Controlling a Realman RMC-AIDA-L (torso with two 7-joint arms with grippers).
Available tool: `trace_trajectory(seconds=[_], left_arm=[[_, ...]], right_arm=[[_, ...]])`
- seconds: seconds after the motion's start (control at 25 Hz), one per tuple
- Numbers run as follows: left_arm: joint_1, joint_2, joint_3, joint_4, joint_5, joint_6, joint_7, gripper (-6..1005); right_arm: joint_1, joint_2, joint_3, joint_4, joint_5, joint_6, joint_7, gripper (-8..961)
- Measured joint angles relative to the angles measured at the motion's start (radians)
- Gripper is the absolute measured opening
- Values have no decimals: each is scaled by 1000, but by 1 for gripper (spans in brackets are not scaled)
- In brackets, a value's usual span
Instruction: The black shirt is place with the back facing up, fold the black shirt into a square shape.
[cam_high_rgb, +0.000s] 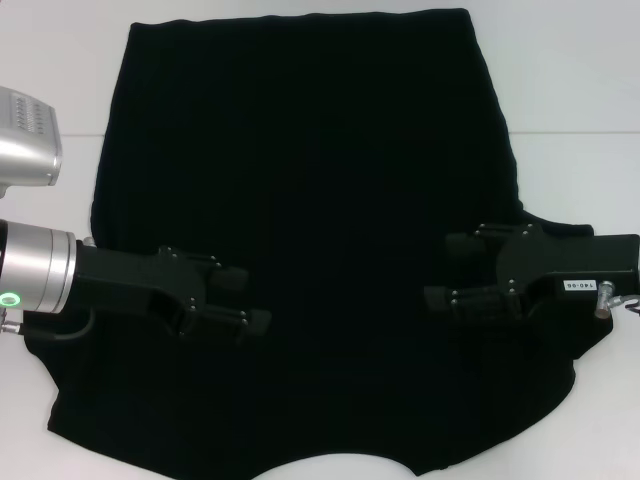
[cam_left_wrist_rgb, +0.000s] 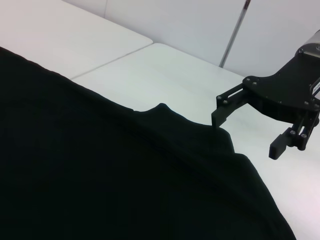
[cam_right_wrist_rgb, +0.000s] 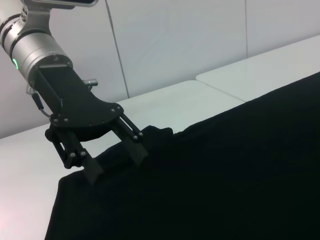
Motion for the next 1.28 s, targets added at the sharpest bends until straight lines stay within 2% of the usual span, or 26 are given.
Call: trace_trajectory(seconds=[0.6,0.72,0.8,0.88,0.92,1.16,1.24,1.28], left_arm=[[0,-1,-4,0,2,-1,-4,751],[-5,-1,-23,16,-10,-21,-82,751],[-8,4,-29,36,-13,-42,-151,750],[-9,9,-32,50,-14,-55,-204,750],[-9,21,-34,91,-13,-67,-321,750],[-9,31,-52,151,-9,-74,-526,750],[-10,34,-67,152,-8,-80,-566,750],[-10,36,-71,150,-7,-84,-579,750]], right_arm=[[2,0,2,0,3,13,8,916],[8,-1,22,-7,31,53,102,916],[18,-11,36,-13,51,95,207,916],[45,-43,38,-12,61,125,356,916],[57,-58,36,-10,60,131,416,916],[161,-142,29,1,-2,240,799,916],[193,-168,28,22,-33,277,857,916],[220,-193,26,52,-55,300,888,916]])
